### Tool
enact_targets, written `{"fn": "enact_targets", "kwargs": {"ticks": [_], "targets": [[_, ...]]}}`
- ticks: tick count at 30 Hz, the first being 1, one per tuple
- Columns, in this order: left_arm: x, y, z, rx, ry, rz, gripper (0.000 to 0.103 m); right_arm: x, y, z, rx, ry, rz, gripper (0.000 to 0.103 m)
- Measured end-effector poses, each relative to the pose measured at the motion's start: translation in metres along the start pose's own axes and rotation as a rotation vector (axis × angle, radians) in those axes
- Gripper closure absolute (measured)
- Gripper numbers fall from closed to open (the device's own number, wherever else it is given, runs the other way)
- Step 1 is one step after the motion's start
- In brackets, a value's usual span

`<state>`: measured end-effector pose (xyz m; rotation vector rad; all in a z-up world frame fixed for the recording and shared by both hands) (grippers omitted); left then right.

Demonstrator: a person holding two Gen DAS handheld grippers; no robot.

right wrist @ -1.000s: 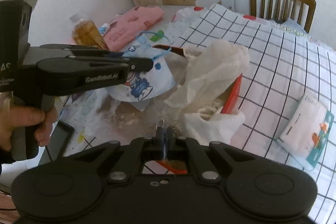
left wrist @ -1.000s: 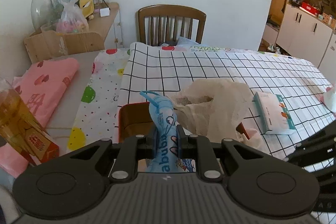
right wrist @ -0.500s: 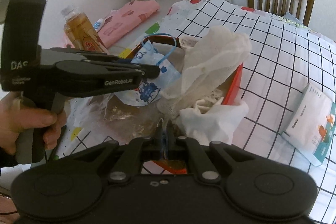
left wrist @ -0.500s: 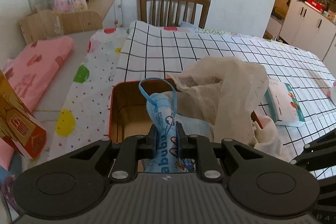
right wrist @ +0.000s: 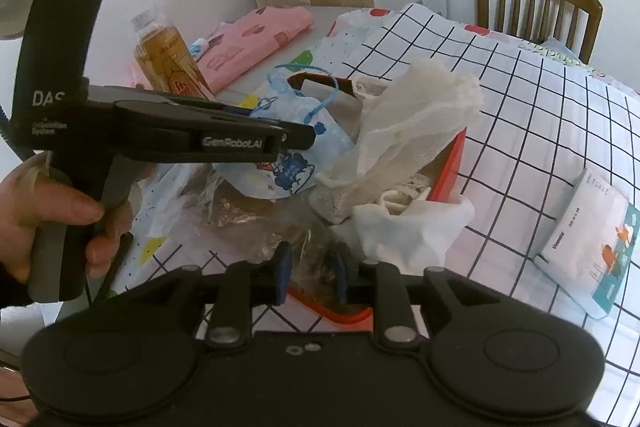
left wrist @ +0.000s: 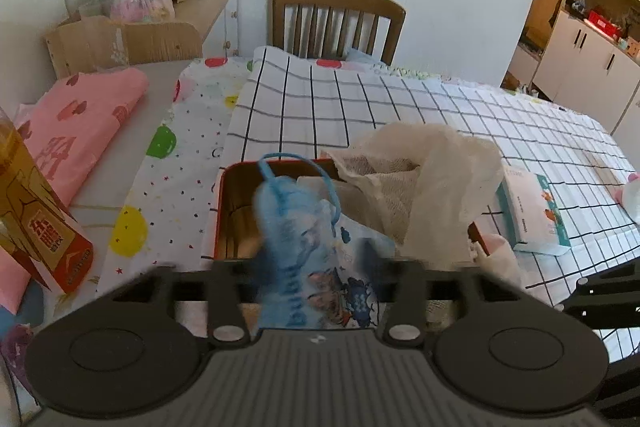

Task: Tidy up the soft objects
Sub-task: 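Open the right tool to drop the sachet while the left tool drops the blue bag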

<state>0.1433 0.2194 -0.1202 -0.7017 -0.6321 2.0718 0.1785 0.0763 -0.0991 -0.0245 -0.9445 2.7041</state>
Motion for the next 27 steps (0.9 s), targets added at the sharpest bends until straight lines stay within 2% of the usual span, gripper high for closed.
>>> {"fn": "enact_targets", "kwargs": {"ticks": [1, 5, 9, 14, 19, 22, 27], "targets": [[0.0, 0.0, 0.004, -0.018, 0.005, 0.0, 0.026, 0.0, 0.0, 0.001, -0.004, -0.001, -0.002, 0.077], [-0.004, -0.001, 0.014, -0.033, 0.007, -0.013, 0.026, 0.001, 0.0, 0.008, -0.025, 0.001, -0.002, 0.072], [-0.006, -0.002, 0.027, -0.048, 0.011, -0.017, 0.026, 0.004, -0.001, 0.02, -0.056, 0.007, 0.001, 0.062], [-0.008, 0.0, 0.048, -0.07, 0.026, -0.016, 0.026, 0.007, -0.001, 0.038, -0.094, 0.018, 0.012, 0.057], [-0.014, 0.003, 0.073, -0.1, 0.038, -0.026, 0.025, 0.004, 0.002, 0.057, -0.142, 0.025, -0.015, 0.046], [-0.018, 0.006, 0.088, -0.123, 0.045, -0.029, 0.02, 0.004, 0.004, 0.068, -0.167, 0.039, -0.018, 0.04], [-0.027, 0.011, 0.11, -0.14, 0.074, -0.04, 0.02, 0.002, 0.01, 0.09, -0.212, 0.065, -0.029, 0.036]]}}
Point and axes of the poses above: each gripper's, at about its wrist camera, not at the fingertips, and z roughly against the way its jaws point, x to its left, y to its underside, the point moved 4 cm from there along -z, roughly the way its jaws point, and after that the axes turned 14 degrees about z, right-handed, at the moved point
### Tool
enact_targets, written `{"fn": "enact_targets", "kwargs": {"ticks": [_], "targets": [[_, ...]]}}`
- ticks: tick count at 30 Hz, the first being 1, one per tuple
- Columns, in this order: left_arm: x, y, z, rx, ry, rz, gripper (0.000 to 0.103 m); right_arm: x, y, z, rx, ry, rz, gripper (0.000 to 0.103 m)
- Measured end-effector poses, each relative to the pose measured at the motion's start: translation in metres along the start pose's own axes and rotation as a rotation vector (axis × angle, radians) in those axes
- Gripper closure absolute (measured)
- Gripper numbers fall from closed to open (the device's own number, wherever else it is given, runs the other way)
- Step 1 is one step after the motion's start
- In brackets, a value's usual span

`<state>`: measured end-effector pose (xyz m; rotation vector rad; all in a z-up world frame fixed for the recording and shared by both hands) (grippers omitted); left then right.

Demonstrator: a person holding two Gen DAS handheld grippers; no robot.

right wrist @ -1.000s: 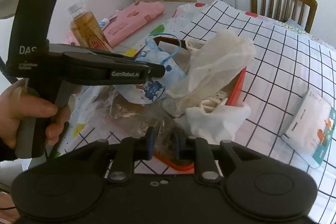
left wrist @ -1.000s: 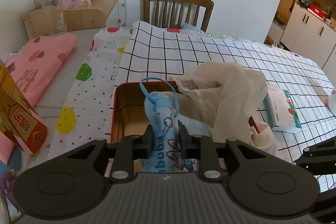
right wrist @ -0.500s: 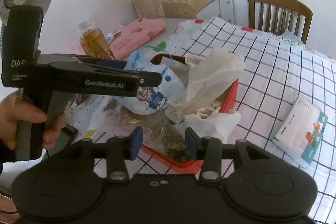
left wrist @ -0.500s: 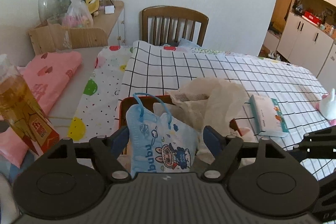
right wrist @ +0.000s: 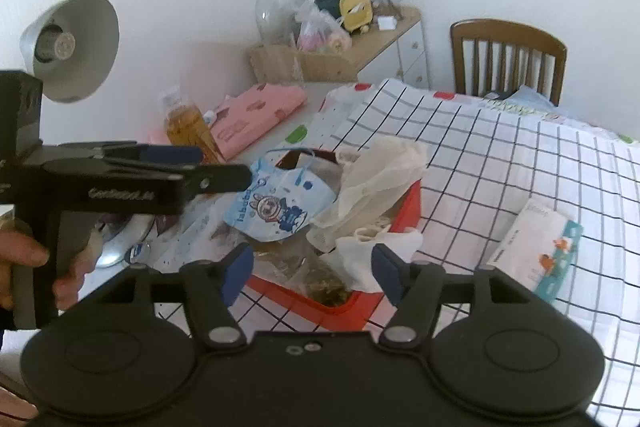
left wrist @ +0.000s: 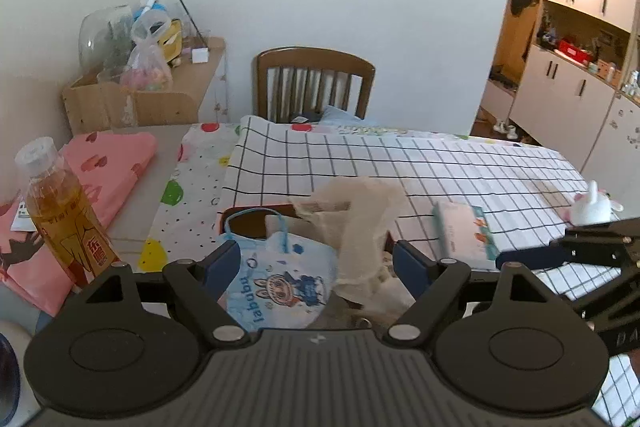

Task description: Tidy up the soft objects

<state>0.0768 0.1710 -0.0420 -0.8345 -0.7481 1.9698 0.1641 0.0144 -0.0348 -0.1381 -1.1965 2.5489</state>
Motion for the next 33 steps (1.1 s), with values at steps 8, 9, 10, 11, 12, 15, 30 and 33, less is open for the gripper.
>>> {"fn": "enact_targets", "kwargs": {"ticks": [8, 9, 10, 11, 12, 15, 30, 33], "targets": [[-0.015, 0.005, 0.026, -0.026, 0.011, -0.02, 0.019, -0.004, 0.002, 0.037, -0.067, 0.054, 0.003, 0.026], [-0.016, 0.006, 0.028, -0.027, 0.008, -0.021, 0.019, -0.004, 0.002, 0.041, -0.076, 0.057, 0.001, 0.024], [-0.017, 0.008, 0.03, -0.028, 0.008, -0.023, 0.019, -0.005, 0.003, 0.044, -0.083, 0.063, 0.0, 0.022], [-0.018, 0.01, 0.031, -0.027, 0.01, -0.024, 0.019, -0.004, 0.003, 0.048, -0.091, 0.07, 0.001, 0.022], [-0.019, 0.011, 0.032, -0.023, 0.012, -0.025, 0.019, -0.004, 0.004, 0.051, -0.098, 0.076, 0.001, 0.02], [-0.022, 0.017, 0.036, -0.017, 0.009, -0.031, 0.017, -0.005, 0.006, 0.059, -0.117, 0.088, -0.019, 0.017], [-0.035, 0.033, 0.062, -0.037, 0.019, 0.016, 0.01, 0.012, 0.032, 0.088, -0.166, 0.168, -0.102, 0.0], [-0.035, 0.034, 0.069, -0.049, 0.027, 0.036, 0.0, 0.015, 0.034, 0.095, -0.175, 0.192, -0.131, 0.0]]}}
Point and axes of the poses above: each gripper's, at about its wrist camera, not at the fingertips, and z roughly against the way its jaws point, x to its left, y to its underside, the point moved 4 cm from there along -z, roughly the way its jaws point, and after that the axes turned 14 degrees about z, right-handed, at the moved point
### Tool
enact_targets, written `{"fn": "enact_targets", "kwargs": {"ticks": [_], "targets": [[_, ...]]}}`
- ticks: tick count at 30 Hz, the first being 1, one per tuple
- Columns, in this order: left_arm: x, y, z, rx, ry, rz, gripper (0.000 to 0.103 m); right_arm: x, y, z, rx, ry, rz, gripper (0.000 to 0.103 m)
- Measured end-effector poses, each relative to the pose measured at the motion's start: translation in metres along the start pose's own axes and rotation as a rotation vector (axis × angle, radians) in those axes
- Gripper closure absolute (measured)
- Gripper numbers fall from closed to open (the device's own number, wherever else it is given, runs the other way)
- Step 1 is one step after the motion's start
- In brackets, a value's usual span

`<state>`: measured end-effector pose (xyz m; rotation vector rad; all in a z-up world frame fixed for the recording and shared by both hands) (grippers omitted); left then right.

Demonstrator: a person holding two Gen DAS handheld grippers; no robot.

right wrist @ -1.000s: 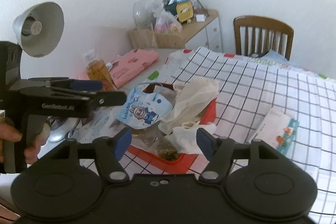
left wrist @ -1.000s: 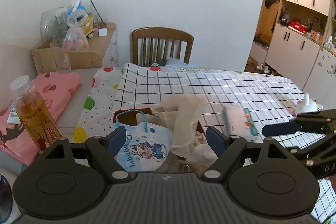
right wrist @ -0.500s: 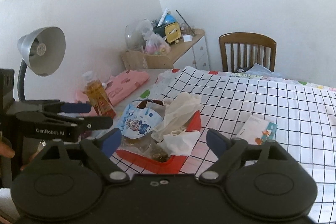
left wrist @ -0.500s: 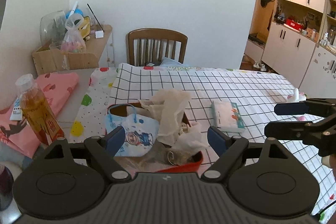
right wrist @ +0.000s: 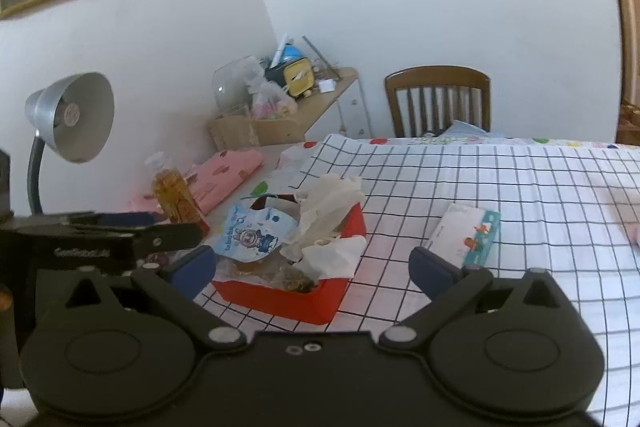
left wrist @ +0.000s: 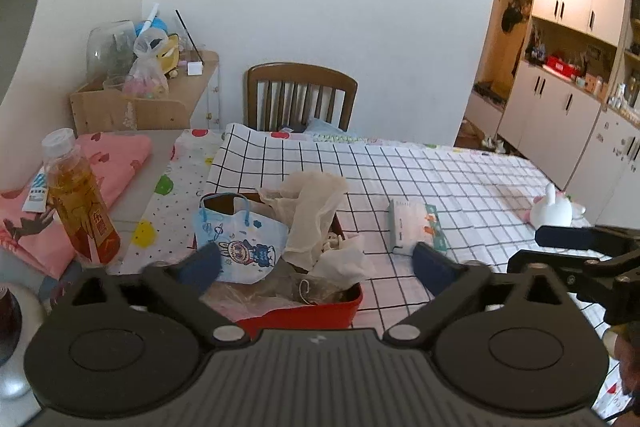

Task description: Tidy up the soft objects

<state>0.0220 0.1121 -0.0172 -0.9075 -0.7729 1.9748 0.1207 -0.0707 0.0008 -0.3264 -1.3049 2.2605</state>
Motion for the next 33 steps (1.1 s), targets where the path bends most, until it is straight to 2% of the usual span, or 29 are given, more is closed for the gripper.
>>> {"fn": "enact_targets", "kwargs": {"ticks": [7, 14, 20, 26, 33], "targets": [[0.002, -0.003, 0.011, -0.031, -0.021, 0.033, 0.0, 0.013, -0.001, 0.014, -0.019, 0.073, 0.017, 0.0], [-0.01, 0.0, 0.025, -0.097, -0.052, -0.012, 0.0, 0.017, -0.002, 0.021, -0.05, 0.18, 0.009, 0.0], [-0.018, 0.005, 0.033, -0.103, -0.016, -0.032, 0.0, 0.02, -0.004, 0.026, -0.078, 0.216, 0.028, 0.0], [-0.024, 0.009, 0.038, -0.103, -0.025, -0.058, 0.0, 0.019, -0.006, 0.027, -0.1, 0.252, 0.037, 0.0], [-0.021, 0.009, 0.039, -0.115, -0.059, -0.049, 0.0, 0.022, -0.004, 0.024, -0.094, 0.246, 0.054, 0.0]]}}
Point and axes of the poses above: each gripper's, at about its wrist camera, not at the fingertips, and z roughly against the way its jaws point, x to its left, y to its underside, the point moved 4 cm from there along -z, roughly the way its jaws point, and after that the axes turned 14 degrees about z, right-handed, at the moved point
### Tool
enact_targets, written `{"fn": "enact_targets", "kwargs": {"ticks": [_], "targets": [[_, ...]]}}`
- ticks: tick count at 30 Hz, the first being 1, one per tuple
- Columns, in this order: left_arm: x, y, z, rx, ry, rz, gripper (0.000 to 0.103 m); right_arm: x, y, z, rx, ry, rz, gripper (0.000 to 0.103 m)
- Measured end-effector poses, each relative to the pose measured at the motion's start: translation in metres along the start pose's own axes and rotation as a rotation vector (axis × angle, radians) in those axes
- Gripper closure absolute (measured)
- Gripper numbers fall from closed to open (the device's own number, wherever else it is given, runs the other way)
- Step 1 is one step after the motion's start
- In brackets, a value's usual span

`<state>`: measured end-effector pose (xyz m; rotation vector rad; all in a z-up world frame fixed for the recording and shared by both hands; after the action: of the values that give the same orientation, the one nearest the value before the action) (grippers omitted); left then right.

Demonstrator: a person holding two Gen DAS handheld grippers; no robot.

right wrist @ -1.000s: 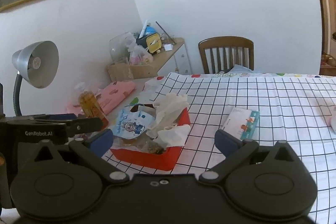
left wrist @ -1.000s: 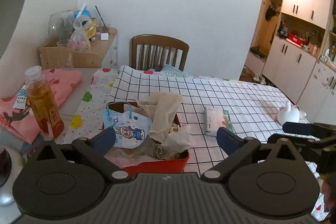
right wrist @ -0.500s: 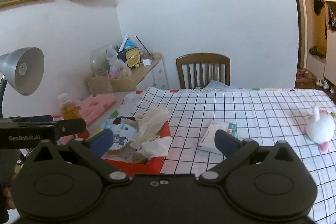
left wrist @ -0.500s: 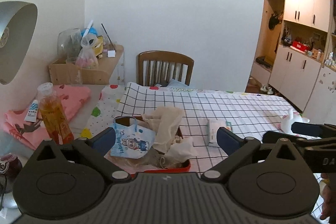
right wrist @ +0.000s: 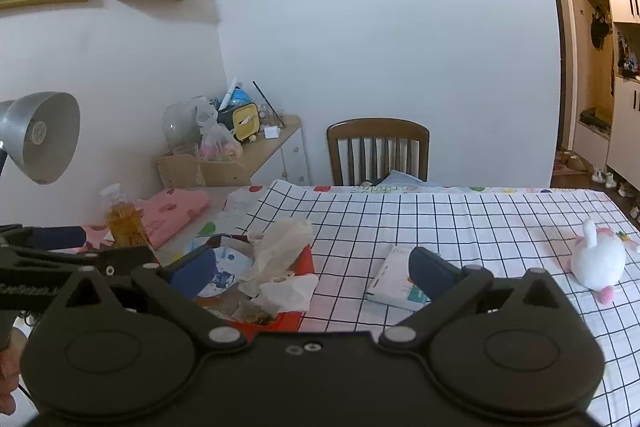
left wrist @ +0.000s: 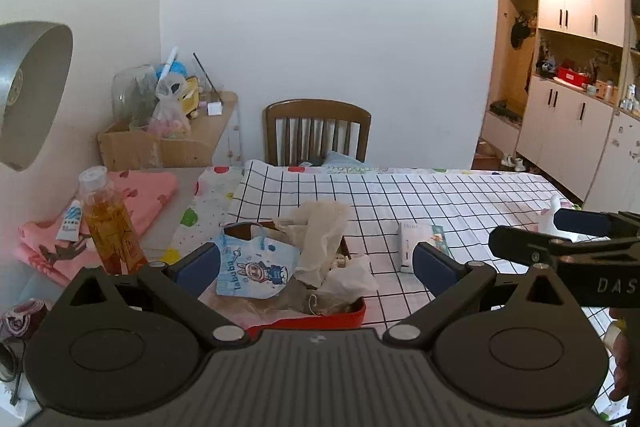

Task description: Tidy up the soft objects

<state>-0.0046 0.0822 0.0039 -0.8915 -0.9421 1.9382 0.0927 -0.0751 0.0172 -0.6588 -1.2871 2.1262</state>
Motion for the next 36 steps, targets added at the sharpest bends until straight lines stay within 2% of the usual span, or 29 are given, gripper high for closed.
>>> {"fn": "enact_targets", "kwargs": {"ticks": [5, 36], "targets": [[0.005, -0.0004, -0.0021, 0.014, 0.016, 0.034, 0.0, 0.001, 0.0015, -0.001, 0.01, -0.006, 0.002, 0.0], [0.0057, -0.0001, -0.0051, 0.008, 0.029, 0.033, 0.0, 0.0023, 0.0037, -0.006, 0.011, 0.007, 0.018, 0.0]]}}
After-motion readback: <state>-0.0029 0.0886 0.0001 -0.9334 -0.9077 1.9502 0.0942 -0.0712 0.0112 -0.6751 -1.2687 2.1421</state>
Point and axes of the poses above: each gripper's, at about its wrist camera, not at the fingertips, and z roughly against the way its jaws point, x to its left, y to its underside, the point moved 4 cm from there along -z, roughly the way its jaws point, and after that the axes turned 14 degrees about z, right-handed, at the moved point
